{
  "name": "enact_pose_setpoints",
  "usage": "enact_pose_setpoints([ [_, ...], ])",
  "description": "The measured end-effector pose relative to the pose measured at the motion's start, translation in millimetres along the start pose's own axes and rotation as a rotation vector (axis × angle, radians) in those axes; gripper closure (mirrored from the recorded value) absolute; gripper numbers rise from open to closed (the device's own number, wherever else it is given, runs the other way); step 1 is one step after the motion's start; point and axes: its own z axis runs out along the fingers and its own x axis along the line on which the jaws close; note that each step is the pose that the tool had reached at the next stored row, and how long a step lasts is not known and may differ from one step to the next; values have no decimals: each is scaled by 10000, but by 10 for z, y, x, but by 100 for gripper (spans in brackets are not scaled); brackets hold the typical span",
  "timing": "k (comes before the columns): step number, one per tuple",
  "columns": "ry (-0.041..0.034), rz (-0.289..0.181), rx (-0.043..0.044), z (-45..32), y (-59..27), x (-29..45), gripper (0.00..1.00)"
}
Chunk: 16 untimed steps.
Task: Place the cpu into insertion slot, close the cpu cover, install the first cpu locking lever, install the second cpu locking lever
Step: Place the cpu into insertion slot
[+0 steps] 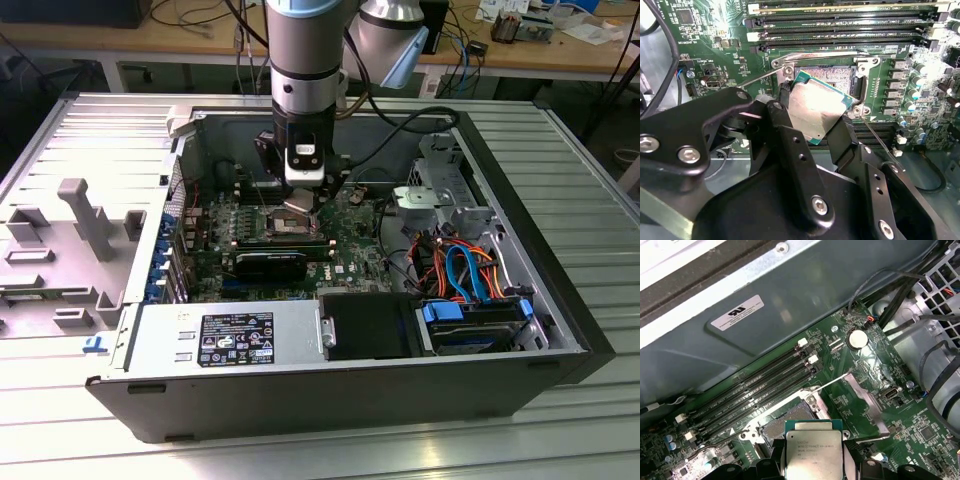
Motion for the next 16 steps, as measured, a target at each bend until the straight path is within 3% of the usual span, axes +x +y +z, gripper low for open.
enact_pose_setpoints([
  [16,-46,618,-4,12,-1,0,46],
])
